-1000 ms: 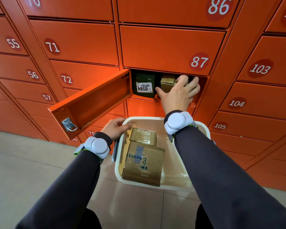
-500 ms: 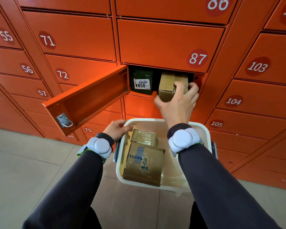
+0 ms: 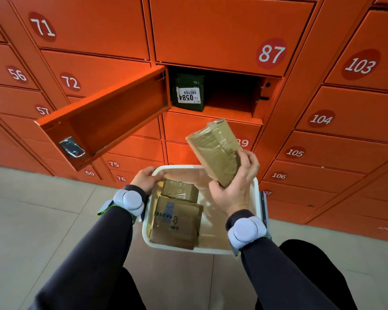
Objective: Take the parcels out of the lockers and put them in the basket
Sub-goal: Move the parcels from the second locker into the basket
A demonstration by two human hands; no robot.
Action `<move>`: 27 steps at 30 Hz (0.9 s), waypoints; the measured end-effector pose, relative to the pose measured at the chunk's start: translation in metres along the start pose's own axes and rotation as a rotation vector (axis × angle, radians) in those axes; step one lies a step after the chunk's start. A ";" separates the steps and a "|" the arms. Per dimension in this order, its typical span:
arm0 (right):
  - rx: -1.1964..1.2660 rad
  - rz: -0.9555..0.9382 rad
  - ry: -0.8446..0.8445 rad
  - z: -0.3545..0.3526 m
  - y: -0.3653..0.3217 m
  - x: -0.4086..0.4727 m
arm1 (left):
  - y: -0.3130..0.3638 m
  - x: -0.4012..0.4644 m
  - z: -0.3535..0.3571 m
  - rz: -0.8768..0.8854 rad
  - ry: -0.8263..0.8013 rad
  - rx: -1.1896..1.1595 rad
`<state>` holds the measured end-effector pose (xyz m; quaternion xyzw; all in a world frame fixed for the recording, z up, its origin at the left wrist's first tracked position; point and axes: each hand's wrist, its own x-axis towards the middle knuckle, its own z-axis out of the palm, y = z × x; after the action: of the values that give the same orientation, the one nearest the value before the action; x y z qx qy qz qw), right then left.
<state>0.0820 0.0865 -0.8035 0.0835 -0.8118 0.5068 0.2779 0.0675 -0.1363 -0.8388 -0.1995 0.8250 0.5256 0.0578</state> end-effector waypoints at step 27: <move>-0.180 0.438 -0.566 0.034 0.136 -0.082 | -0.148 0.052 0.100 -0.316 -0.116 0.270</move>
<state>0.0812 0.1094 -0.9640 0.0198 -0.8965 0.4376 -0.0664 0.0661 -0.1153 -1.0237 -0.2864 0.8415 0.4055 0.2130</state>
